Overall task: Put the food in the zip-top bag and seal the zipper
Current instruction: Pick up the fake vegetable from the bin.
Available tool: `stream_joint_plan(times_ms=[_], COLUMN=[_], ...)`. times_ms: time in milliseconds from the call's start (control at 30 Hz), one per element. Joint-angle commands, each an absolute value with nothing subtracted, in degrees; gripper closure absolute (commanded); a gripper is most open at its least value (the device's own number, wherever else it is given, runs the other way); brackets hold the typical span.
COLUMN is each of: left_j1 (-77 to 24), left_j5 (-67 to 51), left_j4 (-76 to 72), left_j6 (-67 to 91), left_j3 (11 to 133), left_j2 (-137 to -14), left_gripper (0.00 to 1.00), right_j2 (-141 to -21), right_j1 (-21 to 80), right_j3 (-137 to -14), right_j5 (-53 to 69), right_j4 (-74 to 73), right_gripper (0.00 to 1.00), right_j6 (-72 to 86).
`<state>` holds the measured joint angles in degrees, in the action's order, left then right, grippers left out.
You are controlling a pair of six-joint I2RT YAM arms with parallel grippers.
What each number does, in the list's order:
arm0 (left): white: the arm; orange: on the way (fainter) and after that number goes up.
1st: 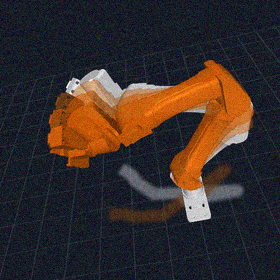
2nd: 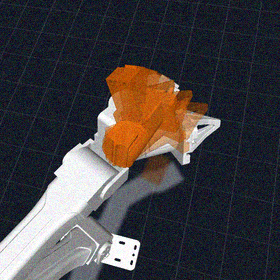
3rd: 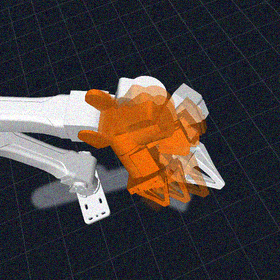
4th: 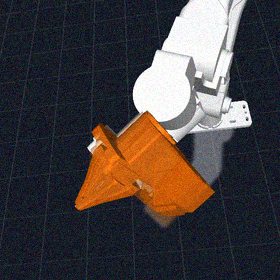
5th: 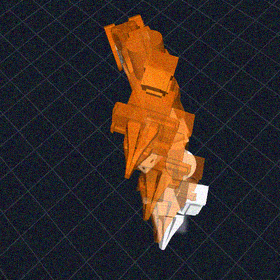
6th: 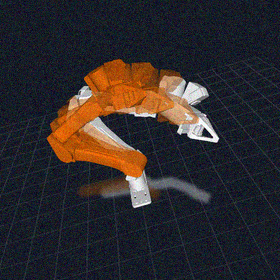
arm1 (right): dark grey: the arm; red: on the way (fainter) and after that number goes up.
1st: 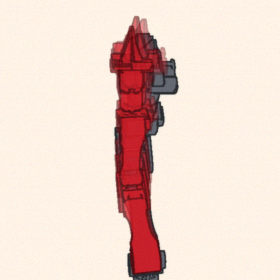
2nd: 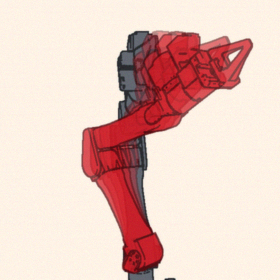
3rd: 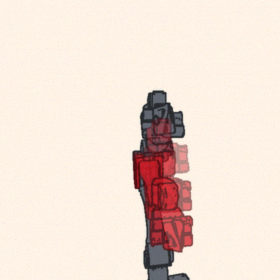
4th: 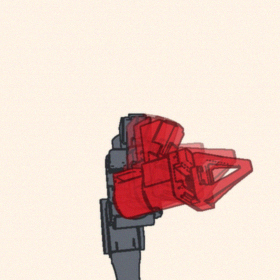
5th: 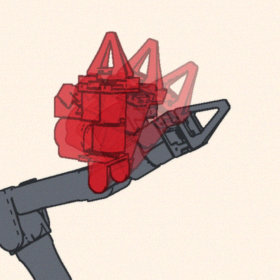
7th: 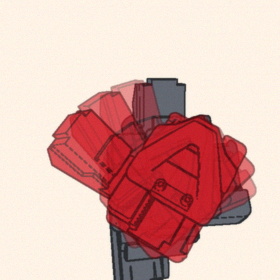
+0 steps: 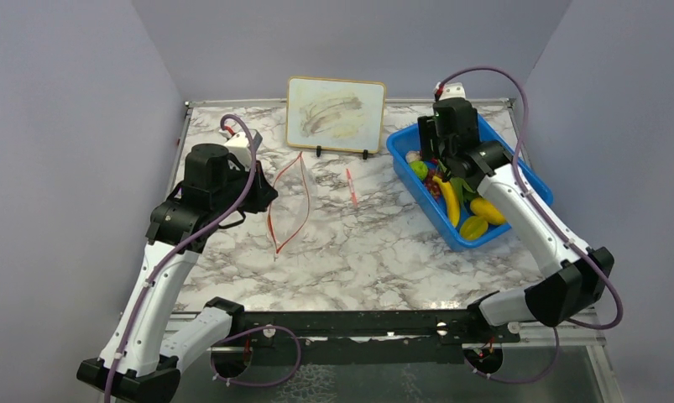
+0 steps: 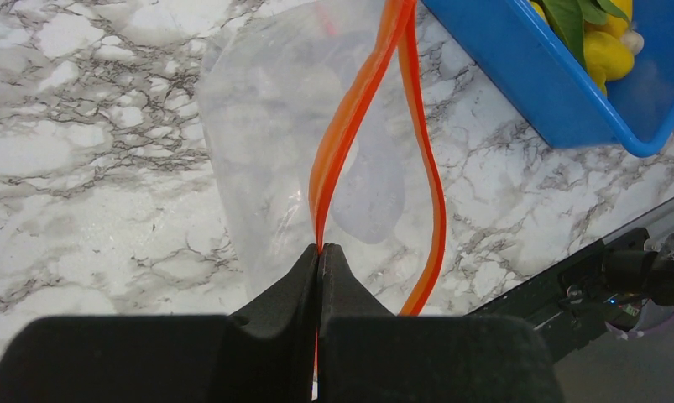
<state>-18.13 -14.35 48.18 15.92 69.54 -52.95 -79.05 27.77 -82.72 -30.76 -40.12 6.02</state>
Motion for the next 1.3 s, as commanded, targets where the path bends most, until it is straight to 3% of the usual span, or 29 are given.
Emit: stream_joint_plan(times_ms=[0, 300, 467, 1000, 1167, 1267], left_j1=[-18.4, -18.4, -18.4, -18.4, -18.4, -18.4], left_j5=[-16.2, -16.3, -18.7, -17.2, -15.5, -14.8], left_j4=[46.3, 45.1, 44.3, 43.9, 43.7, 43.4], left_j6=[16.8, 18.3, 18.4, 17.9, 17.5, 17.5], left_j3=[68.0, 66.7, 66.3, 64.6, 64.0, 63.4], left_j2=[-52.0, -51.0, -50.5, -49.9, -49.5, -49.3], left_gripper=[1.00, 1.00, 1.00, 1.00, 1.00, 1.00], right_j2=[-82.6, -90.9, -97.2, -107.7, -108.1, -106.0], right_j1=[23.0, 15.2, 13.1, 9.3, 9.3, 9.3], right_j3=[-79.0, -75.2, -77.7, -78.8, -80.4, -80.5], right_j5=[-32.4, -25.1, -25.7, -25.0, -23.6, -22.8], right_j4=[-37.0, -29.6, -29.8, -29.6, -31.7, -31.4], right_gripper=[0.26, 0.31, 0.26, 0.23, 0.33, 0.48], right_j6=[-0.5, -5.1, -6.1, -9.4, -8.4, -7.6])
